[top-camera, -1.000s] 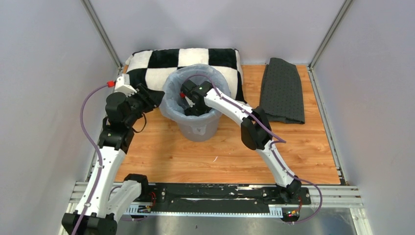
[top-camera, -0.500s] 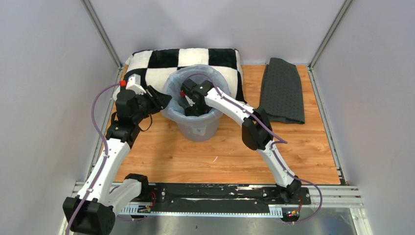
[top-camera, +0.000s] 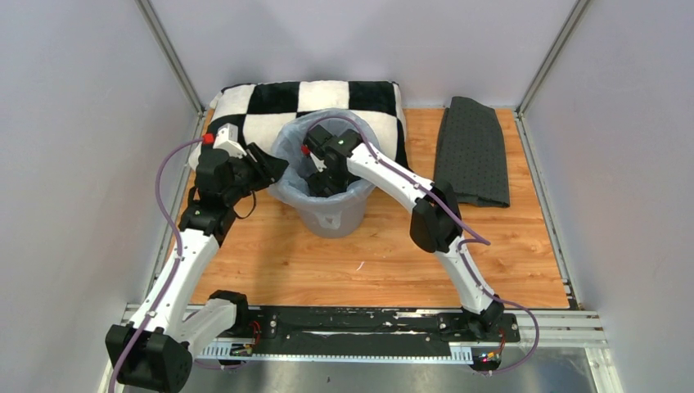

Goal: Put the trash bags into the trash bin

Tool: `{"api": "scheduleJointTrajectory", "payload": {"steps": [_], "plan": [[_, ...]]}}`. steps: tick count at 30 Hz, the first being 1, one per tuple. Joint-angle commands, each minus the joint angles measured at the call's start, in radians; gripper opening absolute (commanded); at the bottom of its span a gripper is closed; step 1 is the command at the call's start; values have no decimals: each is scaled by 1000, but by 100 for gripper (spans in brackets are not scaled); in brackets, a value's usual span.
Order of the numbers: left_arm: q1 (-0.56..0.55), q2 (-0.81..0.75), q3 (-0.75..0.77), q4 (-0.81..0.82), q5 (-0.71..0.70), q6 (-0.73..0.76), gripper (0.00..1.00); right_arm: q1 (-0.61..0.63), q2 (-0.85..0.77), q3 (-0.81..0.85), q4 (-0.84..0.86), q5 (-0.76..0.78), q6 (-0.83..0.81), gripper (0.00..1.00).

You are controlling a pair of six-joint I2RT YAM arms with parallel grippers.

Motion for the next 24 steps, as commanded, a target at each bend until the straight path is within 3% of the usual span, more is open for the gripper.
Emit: {"api": "scheduleJointTrajectory", "payload": {"steps": [1,24], "plan": [[-8,15,7,-51,-16,38,49,8,-56,21,-46,18,4,89],[-39,17,21,-56,-27,42,49,32,-35,81,-103,101,14,84]]}}
